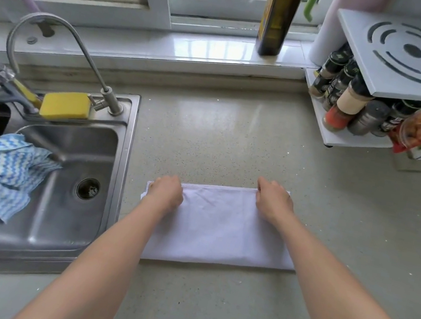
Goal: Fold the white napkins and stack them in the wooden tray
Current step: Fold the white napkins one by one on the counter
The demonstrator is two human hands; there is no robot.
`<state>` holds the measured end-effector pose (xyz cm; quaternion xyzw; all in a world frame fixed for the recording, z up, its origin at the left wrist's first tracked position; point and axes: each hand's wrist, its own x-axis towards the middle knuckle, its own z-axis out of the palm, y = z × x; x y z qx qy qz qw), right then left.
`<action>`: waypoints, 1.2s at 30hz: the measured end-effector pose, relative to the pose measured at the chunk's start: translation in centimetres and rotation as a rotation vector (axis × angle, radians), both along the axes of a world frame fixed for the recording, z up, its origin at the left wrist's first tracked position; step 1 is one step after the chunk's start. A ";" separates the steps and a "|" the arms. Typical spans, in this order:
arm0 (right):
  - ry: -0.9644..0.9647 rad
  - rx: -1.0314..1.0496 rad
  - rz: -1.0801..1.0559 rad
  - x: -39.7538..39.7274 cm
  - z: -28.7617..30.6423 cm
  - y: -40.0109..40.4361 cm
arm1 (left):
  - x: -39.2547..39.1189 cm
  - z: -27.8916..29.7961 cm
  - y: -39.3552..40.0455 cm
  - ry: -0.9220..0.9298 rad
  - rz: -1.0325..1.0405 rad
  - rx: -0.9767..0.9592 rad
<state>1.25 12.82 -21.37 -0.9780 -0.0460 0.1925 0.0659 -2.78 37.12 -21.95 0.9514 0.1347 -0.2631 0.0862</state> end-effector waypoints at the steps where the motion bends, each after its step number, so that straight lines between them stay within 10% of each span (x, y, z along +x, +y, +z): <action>1: -0.008 -0.007 0.001 0.0 0.0 0.0 | 0.1 0.0 0.0 0.007 0.004 -0.005; 30: -0.121 -0.040 -0.053 -1.3 0.6 0.8 | 0.9 0.5 1.1 0.048 0.027 -0.168; 36: -0.224 0.207 0.111 -9.1 -0.6 4.0 | 1.1 0.5 1.2 0.055 -0.001 -0.176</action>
